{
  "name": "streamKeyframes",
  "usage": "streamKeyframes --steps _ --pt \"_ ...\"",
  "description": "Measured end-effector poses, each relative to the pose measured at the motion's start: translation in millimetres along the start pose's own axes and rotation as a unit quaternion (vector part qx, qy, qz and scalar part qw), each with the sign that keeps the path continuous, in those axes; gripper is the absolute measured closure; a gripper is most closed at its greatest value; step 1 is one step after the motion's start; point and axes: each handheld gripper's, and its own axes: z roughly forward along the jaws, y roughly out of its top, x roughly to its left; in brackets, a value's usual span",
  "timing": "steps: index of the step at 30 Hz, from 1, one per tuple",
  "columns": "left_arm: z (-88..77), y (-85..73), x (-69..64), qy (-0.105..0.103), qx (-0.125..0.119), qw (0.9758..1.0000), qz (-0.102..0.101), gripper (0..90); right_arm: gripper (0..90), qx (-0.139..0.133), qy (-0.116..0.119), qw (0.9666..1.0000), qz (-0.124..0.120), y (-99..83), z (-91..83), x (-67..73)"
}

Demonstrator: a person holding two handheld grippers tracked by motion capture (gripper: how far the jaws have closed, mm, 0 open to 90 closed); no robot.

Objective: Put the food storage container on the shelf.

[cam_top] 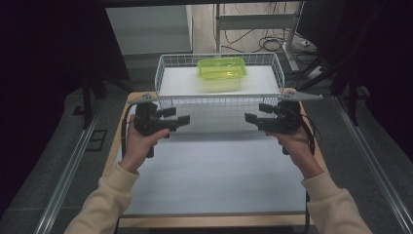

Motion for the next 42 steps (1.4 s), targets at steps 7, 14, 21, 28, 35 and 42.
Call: streamKeyframes --steps 7,14,21,28,35,42 --pt "-7.1 -48.6 -4.7 0.025 0.008 0.9994 0.024 24.2 26.5 0.027 0.015 0.9995 0.003 -48.4 0.3 8.1" --pt "-9.6 -86.1 -3.5 0.011 0.035 0.9993 0.007 24.2 26.5 0.053 0.02 0.9984 -0.011 -92.1 1.7 16.0" --pt "-9.0 -120.2 -0.8 0.013 0.064 0.9979 -0.001 24.4 26.5 0.067 0.013 0.9976 -0.01 -121.6 1.0 15.1" --pt "7.4 -144.1 1.0 0.018 0.102 0.9946 -0.004 25.4 26.6 0.096 -0.005 0.9953 -0.013 -151.4 7.8 17.1" --pt "8.4 -146.1 0.2 0.023 0.098 0.995 -0.001 25.6 26.7 0.088 -0.008 0.996 -0.011 -151.5 6.6 15.8" --pt "10.2 -148.5 2.2 0.025 0.101 0.9946 -0.002 25.6 26.2 0.084 -0.009 0.9963 -0.013 -151.9 5.9 14.9"
